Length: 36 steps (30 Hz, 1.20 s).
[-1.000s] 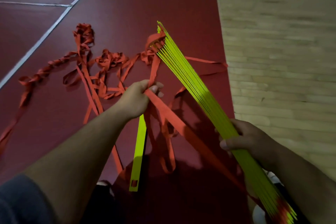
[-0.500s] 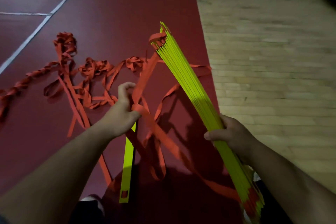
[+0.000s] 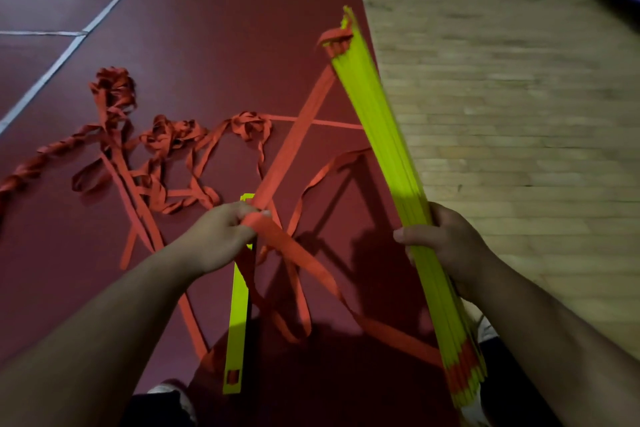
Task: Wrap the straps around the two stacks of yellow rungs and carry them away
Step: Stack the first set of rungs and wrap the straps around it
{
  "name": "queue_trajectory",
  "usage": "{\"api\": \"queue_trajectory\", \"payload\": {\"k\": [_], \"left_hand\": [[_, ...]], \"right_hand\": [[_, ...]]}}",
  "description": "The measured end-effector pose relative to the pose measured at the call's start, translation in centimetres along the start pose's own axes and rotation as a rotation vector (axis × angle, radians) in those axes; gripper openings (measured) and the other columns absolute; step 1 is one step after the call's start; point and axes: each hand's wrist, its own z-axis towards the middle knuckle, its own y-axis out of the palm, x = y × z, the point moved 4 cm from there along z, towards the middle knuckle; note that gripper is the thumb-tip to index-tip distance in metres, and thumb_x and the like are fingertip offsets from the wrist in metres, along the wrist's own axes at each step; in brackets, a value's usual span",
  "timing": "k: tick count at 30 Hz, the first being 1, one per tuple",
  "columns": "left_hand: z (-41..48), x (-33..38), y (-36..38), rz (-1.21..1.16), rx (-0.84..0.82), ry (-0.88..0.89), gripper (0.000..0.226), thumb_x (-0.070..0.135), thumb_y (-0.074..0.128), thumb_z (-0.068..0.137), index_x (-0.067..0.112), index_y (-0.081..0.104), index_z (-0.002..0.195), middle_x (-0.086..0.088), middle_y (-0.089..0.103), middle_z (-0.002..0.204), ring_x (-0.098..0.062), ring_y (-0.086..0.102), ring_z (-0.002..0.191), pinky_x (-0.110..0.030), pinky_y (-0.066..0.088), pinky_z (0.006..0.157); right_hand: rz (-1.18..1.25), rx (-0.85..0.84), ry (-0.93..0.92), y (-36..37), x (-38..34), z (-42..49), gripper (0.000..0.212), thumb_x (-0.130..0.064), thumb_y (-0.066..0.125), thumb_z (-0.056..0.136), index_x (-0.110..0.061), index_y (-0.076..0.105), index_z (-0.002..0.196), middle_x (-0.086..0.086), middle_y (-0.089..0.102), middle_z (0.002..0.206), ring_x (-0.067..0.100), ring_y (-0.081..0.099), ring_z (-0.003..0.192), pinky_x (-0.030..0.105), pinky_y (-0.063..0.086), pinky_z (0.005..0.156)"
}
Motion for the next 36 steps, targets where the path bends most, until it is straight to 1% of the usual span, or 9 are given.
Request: {"api": "queue_trajectory", "payload": {"k": [5,9,12,16,18,22,27,30,36], "left_hand": [[-0.6,2.1,-0.4,-0.377,-0.063,0.006,0.016,0.021,0.07,0.072,0.012,0.056,0.072,0.011,0.058,0.063,-0.003,0.054,0.06,-0.019,0.045,0.062],[-1.0,3.2,-0.4,-0.409,-0.136,-0.01,0.033,0.065,0.071,0.075,0.032,0.068,0.07,0.006,0.047,0.063,-0.009,0.044,0.059,-0.015,0.04,0.056],[-0.5,2.8,-1.0,-0.281,0.119,-0.017,0.044,0.036,0.055,0.1,0.031,0.061,0.056,0.01,0.049,0.05,-0.002,0.042,0.045,-0.015,0.035,0.047],[0.0,0.8,-3.5,-0.206,0.41,0.016,0.012,0.022,0.058,0.101,0.033,0.057,0.097,-0.001,0.057,0.066,-0.011,0.054,0.049,-0.028,0.045,0.052],[0.2,0.0,-3.6,-0.162,0.339,-0.023,0.023,0.019,0.058,0.1,0.035,0.057,0.117,0.001,0.061,0.072,-0.008,0.059,0.053,-0.024,0.05,0.056],[0.3,-0.6,-3.0,0.111,0.105,-0.023,0.025,0.021,0.061,0.099,0.032,0.068,0.078,0.01,0.059,0.064,-0.004,0.053,0.059,-0.026,0.044,0.064],[-0.3,1.0,-1.9,0.064,-0.084,0.033,0.035,0.011,0.063,0.097,0.036,0.072,0.075,0.014,0.064,0.065,0.002,0.056,0.06,-0.018,0.045,0.061],[-0.4,1.4,-0.8,0.185,-0.111,0.084,0.028,0.009,0.057,0.1,0.028,0.07,0.084,0.008,0.066,0.077,-0.002,0.058,0.068,-0.032,0.047,0.069],[-0.3,2.8,0.2,-0.036,0.004,0.089,0.011,0.026,0.053,0.102,0.021,0.063,0.101,0.023,0.061,0.07,0.005,0.054,0.061,-0.012,0.04,0.059]], "right_hand": [[0.056,0.065,-0.004,-1.6,-0.2,0.7,0.012,-0.003,0.072,0.08,-0.011,0.065,0.085,0.0,0.063,0.057,0.014,0.059,0.049,0.027,0.044,0.049],[0.03,0.07,0.012,-1.5,0.6,0.8,0.013,-0.004,0.073,0.081,-0.013,0.066,0.089,-0.007,0.066,0.057,0.008,0.063,0.052,0.024,0.046,0.051],[0.041,0.12,0.052,-1.8,1.2,0.9,0.016,-0.033,0.074,0.083,-0.018,0.068,0.088,-0.008,0.067,0.062,0.012,0.062,0.06,0.031,0.045,0.062],[0.062,0.143,0.13,-1.9,1.6,0.7,0.045,-0.063,0.051,0.091,-0.019,0.063,0.093,-0.005,0.065,0.082,0.01,0.058,0.072,0.03,0.043,0.067],[0.099,0.116,0.131,-1.6,1.2,0.3,0.043,-0.053,0.048,0.098,-0.014,0.064,0.088,-0.004,0.065,0.071,0.009,0.06,0.061,0.028,0.045,0.06],[0.114,0.079,0.108,-1.4,0.8,0.1,0.045,-0.053,0.057,0.087,-0.009,0.065,0.09,0.003,0.062,0.063,0.019,0.059,0.055,0.035,0.051,0.056],[0.026,0.027,0.052,-1.0,0.6,0.2,0.054,-0.056,0.058,0.079,-0.007,0.064,0.102,0.009,0.072,0.076,0.024,0.068,0.064,0.035,0.051,0.06],[-0.017,0.03,0.017,-1.0,0.5,0.3,0.054,-0.054,0.058,0.081,-0.006,0.063,0.106,0.012,0.074,0.086,0.028,0.071,0.067,0.035,0.053,0.061],[-0.006,0.081,0.025,-1.4,0.8,0.6,0.044,-0.049,0.06,0.088,-0.008,0.062,0.102,0.009,0.072,0.079,0.026,0.069,0.064,0.037,0.053,0.062]]}}
